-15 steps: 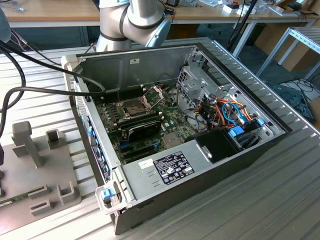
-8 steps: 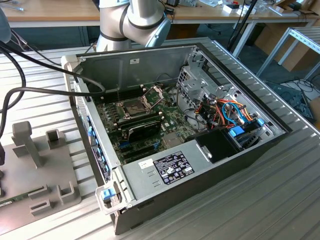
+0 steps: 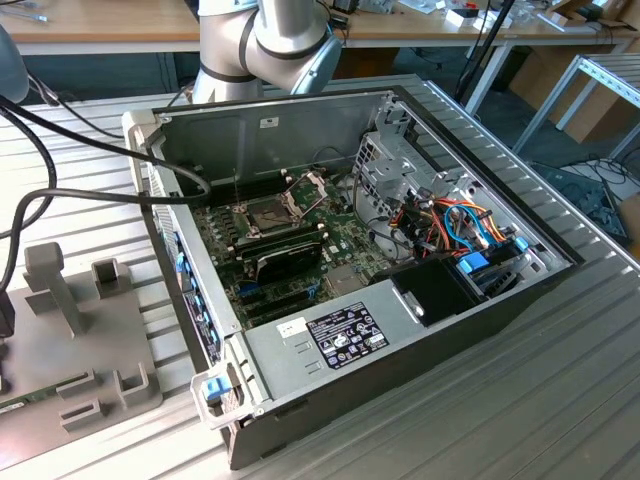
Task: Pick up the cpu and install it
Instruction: 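Pick up the cpu and move it towards the insertion slot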
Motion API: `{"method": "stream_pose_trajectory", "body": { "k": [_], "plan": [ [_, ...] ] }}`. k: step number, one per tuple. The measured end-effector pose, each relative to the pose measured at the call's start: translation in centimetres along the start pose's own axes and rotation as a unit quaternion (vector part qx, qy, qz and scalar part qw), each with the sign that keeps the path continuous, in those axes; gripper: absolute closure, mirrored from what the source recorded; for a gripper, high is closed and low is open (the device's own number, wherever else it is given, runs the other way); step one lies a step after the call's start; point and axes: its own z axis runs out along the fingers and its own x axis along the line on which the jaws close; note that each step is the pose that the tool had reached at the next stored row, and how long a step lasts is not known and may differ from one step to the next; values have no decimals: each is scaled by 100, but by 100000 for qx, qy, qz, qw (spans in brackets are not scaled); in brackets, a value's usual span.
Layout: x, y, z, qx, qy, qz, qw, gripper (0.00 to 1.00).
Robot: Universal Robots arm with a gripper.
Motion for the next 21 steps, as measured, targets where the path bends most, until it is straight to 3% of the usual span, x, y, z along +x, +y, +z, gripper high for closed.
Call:
{"method": "stream_pose_trajectory", "body": {
  "k": [8, 21],
  "plan": [
    [1, 3, 59, 369, 116, -11, 99999, 26],
    [1, 5, 92, 440, 188, -18, 99999, 26]
  ]
}}
